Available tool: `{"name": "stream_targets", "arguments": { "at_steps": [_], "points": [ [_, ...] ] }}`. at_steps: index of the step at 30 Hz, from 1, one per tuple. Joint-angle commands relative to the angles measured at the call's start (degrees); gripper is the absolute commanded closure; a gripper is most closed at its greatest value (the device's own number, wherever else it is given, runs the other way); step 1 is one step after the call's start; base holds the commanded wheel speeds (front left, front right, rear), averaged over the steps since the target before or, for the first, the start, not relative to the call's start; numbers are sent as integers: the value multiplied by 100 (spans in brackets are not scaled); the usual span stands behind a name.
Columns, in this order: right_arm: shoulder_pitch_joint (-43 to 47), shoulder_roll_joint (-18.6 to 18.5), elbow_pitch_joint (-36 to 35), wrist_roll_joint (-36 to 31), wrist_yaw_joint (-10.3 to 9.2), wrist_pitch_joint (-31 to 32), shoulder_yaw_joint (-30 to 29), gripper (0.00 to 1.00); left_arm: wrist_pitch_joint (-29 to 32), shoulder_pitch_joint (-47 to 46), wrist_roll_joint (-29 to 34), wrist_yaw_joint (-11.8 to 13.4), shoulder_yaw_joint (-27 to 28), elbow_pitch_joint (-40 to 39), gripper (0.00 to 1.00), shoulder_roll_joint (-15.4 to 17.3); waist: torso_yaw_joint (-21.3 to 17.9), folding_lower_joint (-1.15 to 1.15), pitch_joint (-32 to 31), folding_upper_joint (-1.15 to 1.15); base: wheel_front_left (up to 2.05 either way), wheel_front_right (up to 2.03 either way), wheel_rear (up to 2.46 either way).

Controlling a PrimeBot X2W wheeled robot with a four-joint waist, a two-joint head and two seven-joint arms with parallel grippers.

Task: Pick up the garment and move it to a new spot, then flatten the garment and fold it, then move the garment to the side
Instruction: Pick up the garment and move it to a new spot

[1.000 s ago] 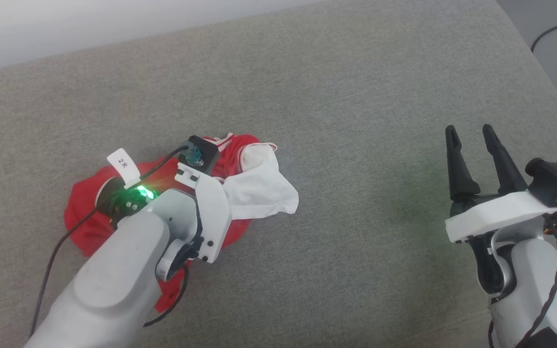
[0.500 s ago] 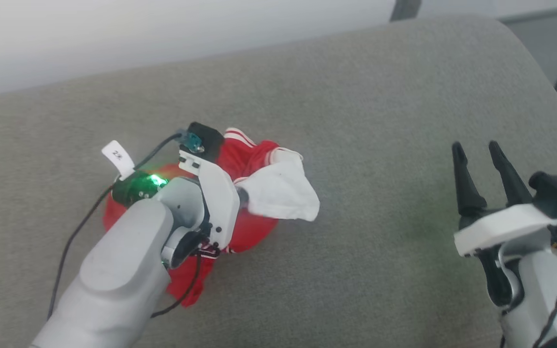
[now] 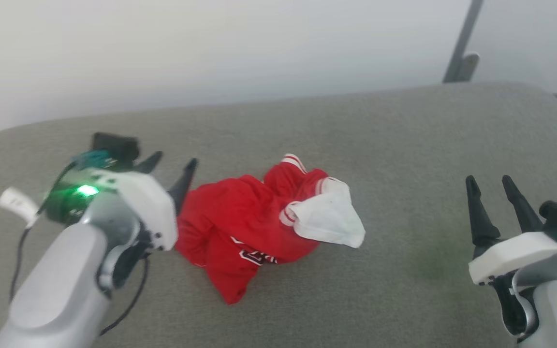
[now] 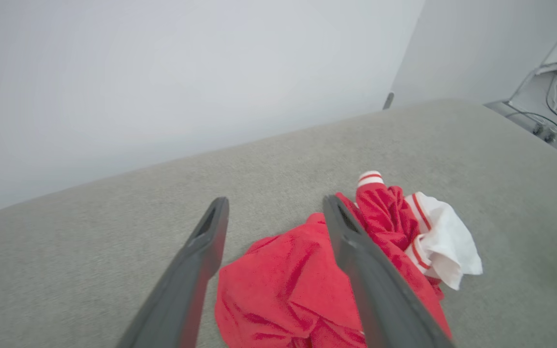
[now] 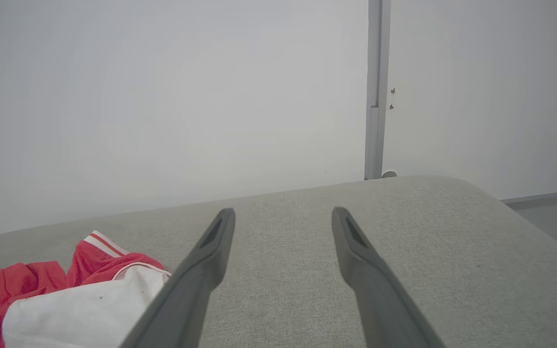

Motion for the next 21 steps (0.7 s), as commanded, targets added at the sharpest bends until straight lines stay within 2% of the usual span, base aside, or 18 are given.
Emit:
{"name": "stream_targets", "arguments": {
  "at_steps": [1, 12, 14, 21],
  "points": [
    [106, 3, -65, -44, 2, 26, -48, 0, -168, 193, -57, 50, 121, -130, 0, 98, 193, 0, -162, 0, 0, 0, 0],
    [412, 42, -233, -124, 2, 107, -237, 0, -1538, 1370, -146, 214, 1035, -616, 0, 776, 517, 0, -336, 0, 0, 0, 0],
    [456, 52, -231, -126, 2, 104, -259, 0, -1768, 1574, -173, 250, 1169, -631, 0, 828, 542, 0, -352, 0, 0, 0, 0],
    [561, 70, -254, -142, 2, 114, -321, 0, -2538, 2145, -281, 142, 1471, -423, 0, 870, 567, 0, -402, 0, 0, 0, 0]
  ]
}}
